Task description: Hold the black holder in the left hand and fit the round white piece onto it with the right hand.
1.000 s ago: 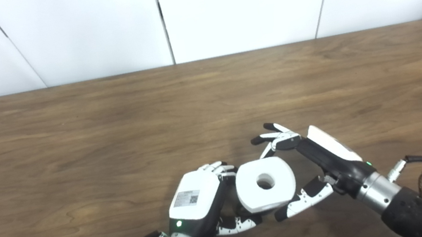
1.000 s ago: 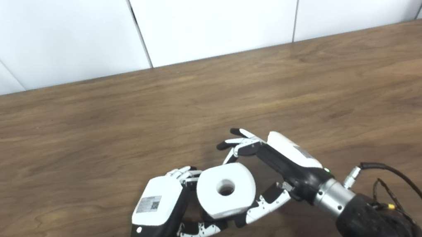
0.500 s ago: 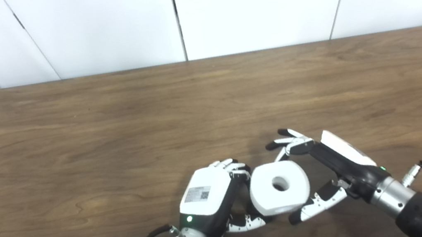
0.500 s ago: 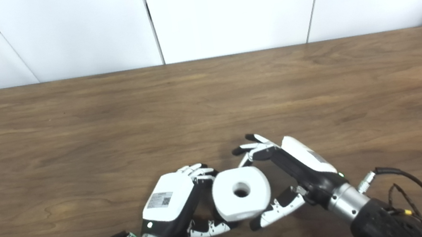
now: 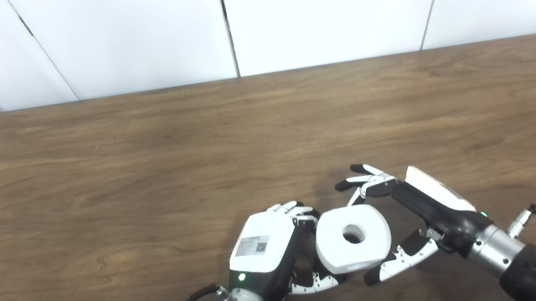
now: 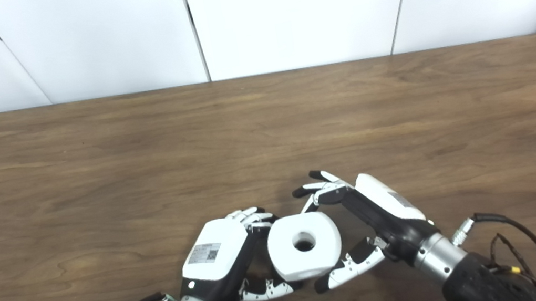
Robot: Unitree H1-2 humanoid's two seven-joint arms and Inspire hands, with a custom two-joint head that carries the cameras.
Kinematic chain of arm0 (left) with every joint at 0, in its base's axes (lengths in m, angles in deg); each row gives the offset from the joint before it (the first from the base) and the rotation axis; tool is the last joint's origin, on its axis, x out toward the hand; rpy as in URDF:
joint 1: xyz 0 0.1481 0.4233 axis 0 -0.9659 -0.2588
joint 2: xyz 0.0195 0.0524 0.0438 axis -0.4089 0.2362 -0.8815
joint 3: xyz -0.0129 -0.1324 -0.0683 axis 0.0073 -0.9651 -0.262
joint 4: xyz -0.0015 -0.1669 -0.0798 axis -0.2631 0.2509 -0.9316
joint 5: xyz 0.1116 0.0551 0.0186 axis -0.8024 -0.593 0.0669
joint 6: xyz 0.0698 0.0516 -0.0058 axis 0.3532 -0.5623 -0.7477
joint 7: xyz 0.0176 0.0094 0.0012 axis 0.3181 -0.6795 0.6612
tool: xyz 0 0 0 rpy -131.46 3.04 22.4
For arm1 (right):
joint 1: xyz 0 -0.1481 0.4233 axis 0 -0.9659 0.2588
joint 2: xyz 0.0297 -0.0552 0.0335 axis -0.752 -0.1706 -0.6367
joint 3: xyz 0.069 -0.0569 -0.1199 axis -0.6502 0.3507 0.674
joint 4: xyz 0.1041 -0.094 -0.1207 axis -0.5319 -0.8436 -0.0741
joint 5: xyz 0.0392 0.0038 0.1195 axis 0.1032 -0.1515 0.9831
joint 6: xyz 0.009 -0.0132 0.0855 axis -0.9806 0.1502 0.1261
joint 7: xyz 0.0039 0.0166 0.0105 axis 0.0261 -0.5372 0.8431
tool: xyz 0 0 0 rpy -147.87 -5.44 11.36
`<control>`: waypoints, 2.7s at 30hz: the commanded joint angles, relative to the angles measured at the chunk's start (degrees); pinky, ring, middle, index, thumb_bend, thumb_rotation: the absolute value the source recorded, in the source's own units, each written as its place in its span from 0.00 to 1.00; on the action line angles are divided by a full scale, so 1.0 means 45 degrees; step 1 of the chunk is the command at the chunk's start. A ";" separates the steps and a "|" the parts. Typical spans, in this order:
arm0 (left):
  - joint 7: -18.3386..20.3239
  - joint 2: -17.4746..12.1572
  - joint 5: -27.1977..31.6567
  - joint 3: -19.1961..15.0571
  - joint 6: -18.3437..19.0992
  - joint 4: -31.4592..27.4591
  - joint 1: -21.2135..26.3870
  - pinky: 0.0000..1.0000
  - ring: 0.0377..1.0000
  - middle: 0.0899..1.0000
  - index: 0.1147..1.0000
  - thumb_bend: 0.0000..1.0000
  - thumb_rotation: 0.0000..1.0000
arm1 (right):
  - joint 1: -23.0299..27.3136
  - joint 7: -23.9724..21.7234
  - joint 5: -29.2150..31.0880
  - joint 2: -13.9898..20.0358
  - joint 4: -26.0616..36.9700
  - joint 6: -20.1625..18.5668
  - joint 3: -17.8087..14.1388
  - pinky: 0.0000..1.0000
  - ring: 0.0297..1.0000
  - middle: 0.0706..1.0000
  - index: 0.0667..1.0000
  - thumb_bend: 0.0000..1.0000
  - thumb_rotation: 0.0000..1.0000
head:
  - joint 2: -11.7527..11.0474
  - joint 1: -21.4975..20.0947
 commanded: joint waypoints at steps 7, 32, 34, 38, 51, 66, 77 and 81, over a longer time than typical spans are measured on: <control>0.0730 -0.0073 0.0115 0.0167 0.0156 0.0230 -0.0266 0.86 0.87 0.78 0.42 0.52 0.06 | 0.0109 0.0066 -0.0207 -0.0064 0.0085 0.0293 0.0130 0.87 0.98 0.83 0.45 0.52 0.15 | -0.0002 -0.0067; 0.1519 -0.0072 -0.0708 0.0235 0.0363 0.0105 -0.0219 0.84 0.86 0.77 0.42 0.52 0.06 | 0.0003 -0.0455 -0.0480 -0.0001 0.0127 -0.0265 0.0386 0.89 1.00 0.91 0.89 1.00 0.44 | -0.0045 -0.0187; 0.1587 -0.0077 -0.0708 0.0220 0.0368 0.0099 -0.0222 0.84 0.86 0.77 0.42 0.52 0.06 | 0.0012 -0.0511 -0.0468 0.0015 0.0123 -0.0320 0.0383 0.89 1.00 0.91 0.89 1.00 0.43 | -0.0043 -0.0180; 0.1693 -0.0068 -0.0706 0.0174 0.0401 0.0103 -0.0211 0.85 0.86 0.77 0.42 0.52 0.06 | 0.0022 -0.0518 -0.0471 0.0046 0.0088 -0.0323 0.0371 0.89 1.00 0.91 0.88 1.00 0.43 | -0.0022 -0.0206; 0.1395 -0.0383 -0.0443 0.0038 0.0229 0.0740 0.0121 0.84 0.86 0.77 0.42 0.52 0.06 | 0.0496 -0.0543 0.0071 0.0094 0.0027 -0.0172 0.0361 0.93 1.00 0.91 0.89 1.00 0.52 | -0.0292 -0.0396; 0.0978 -0.0619 0.0187 -0.0104 0.0103 0.1325 0.0372 0.84 0.85 0.77 0.42 0.52 0.06 | 0.0850 -0.0689 0.0091 0.0151 0.0626 -0.0375 0.0078 0.93 1.00 0.92 0.87 1.00 0.50 | -0.0420 -0.0685; 0.1028 -0.0696 0.0227 -0.0131 0.0116 0.1373 0.0513 0.84 0.85 0.76 0.42 0.52 0.06 | 0.1311 -0.1047 0.0039 0.0256 0.0872 -0.0885 -0.0113 0.97 1.00 0.95 0.86 1.00 0.49 | -0.0142 -0.0856; 0.1044 -0.0679 0.0277 -0.0158 0.0144 0.1290 0.0459 0.83 0.85 0.76 0.42 0.52 0.06 | 0.1493 -0.1087 -0.0052 0.0236 0.0874 -0.1033 -0.0208 1.00 1.00 0.96 0.86 1.00 0.47 | -0.0117 -0.0835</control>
